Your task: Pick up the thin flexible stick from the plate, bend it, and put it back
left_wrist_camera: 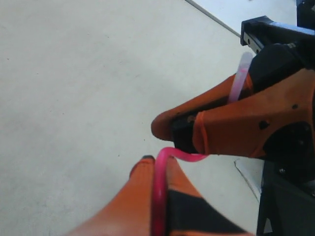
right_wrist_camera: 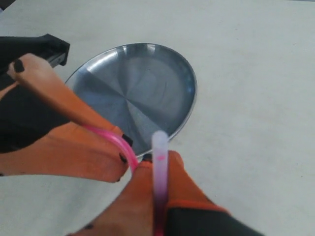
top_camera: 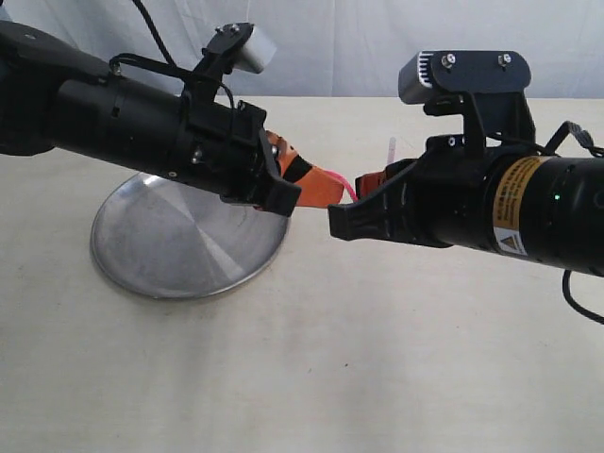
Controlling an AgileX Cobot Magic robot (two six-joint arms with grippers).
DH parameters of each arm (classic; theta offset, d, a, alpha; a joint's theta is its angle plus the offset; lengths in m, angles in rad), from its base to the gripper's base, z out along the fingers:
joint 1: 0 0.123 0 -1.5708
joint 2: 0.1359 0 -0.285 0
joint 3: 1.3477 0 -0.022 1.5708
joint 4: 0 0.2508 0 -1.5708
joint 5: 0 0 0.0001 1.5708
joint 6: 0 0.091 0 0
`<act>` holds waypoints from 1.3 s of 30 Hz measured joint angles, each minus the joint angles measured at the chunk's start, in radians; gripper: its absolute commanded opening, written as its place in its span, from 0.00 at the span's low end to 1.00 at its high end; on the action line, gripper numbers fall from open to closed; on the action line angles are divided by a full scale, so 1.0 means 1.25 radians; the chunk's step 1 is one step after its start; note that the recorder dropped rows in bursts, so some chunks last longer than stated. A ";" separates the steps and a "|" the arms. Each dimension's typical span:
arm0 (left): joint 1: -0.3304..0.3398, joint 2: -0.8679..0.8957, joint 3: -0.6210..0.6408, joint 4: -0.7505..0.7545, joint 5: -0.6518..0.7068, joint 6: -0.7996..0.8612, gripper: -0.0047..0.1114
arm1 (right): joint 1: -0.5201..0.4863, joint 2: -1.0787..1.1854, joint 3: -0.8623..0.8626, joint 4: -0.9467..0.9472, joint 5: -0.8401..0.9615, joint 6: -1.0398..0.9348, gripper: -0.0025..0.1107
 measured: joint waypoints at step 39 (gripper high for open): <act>0.000 0.001 0.009 0.000 0.040 0.070 0.04 | 0.029 0.014 0.000 0.005 0.024 -0.041 0.01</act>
